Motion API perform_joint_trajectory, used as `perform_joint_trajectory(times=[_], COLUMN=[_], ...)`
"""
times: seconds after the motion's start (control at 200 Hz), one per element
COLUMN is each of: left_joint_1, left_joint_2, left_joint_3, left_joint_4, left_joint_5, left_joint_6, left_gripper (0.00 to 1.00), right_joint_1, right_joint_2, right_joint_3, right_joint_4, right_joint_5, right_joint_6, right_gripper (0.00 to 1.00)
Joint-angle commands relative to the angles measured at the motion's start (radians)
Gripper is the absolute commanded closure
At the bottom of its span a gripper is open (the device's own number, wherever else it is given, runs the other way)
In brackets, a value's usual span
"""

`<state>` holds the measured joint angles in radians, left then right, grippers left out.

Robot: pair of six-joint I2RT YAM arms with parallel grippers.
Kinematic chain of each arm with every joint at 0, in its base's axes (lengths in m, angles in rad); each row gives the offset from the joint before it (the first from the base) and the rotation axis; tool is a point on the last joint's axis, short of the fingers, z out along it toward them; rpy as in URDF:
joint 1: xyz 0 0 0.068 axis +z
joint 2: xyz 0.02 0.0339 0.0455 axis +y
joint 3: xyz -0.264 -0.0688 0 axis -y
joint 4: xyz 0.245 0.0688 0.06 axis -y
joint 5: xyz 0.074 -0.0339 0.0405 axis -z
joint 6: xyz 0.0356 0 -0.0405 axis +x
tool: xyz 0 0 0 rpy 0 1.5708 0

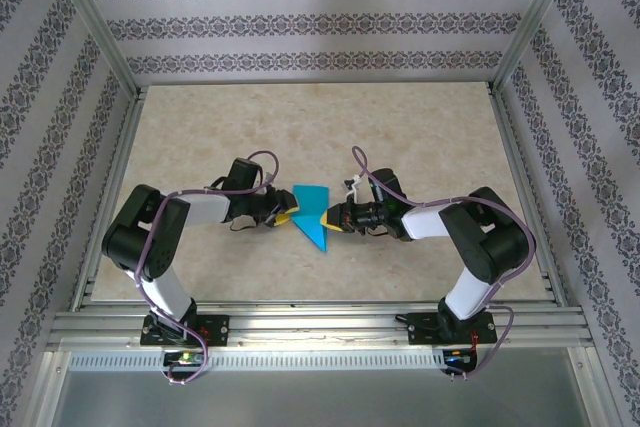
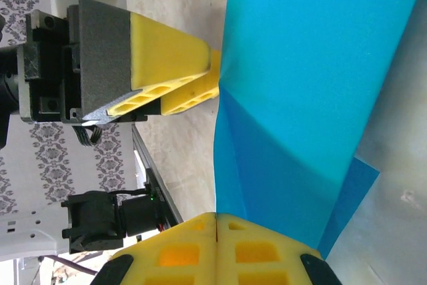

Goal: Fold a paper plane with a square sheet of paper (pick it up from the middle)
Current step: Fourth fold the wing at the center of the table.

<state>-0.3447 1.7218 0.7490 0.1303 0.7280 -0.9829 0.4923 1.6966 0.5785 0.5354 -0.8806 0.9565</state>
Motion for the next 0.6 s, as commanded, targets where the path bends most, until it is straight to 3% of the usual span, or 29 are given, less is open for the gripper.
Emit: perform_joint_trajectory(times=[0.0, 0.105, 0.175, 0.275, 0.395, 0.535, 0.6], left_joint_1=[0.015, 0.02, 0.044, 0.082, 0.085, 0.085, 0.085], left_joint_2=[0.012, 0.009, 0.028, 0.047, 0.074, 0.088, 0.089], left_joint_3=[0.029, 0.03, 0.035, 0.007, 0.03, -0.002, -0.011], left_joint_4=[0.061, 0.07, 0.089, 0.247, 0.273, 0.334, 0.332], left_joint_5=[0.022, 0.017, 0.064, 0.118, 0.169, 0.189, 0.188], left_joint_6=[-0.02, -0.011, -0.023, -0.105, -0.119, -0.152, -0.148], left_gripper=[0.59, 0.6, 0.7, 0.76, 0.81, 0.84, 0.8], right_joint_1=[-0.016, -0.018, -0.018, -0.022, -0.023, -0.026, -0.026], right_joint_2=[0.002, 0.0, 0.006, 0.017, 0.026, 0.018, 0.012], right_joint_3=[-0.02, -0.032, -0.035, -0.038, -0.041, -0.045, -0.046], right_joint_4=[0.032, 0.037, 0.043, 0.043, 0.044, 0.043, 0.051], right_joint_5=[-0.022, -0.019, -0.025, -0.027, -0.031, -0.02, -0.015], right_joint_6=[-0.002, -0.002, 0.003, 0.007, 0.005, 0.005, 0.012], right_gripper=[0.98, 0.98, 0.98, 0.98, 0.98, 0.97, 0.98])
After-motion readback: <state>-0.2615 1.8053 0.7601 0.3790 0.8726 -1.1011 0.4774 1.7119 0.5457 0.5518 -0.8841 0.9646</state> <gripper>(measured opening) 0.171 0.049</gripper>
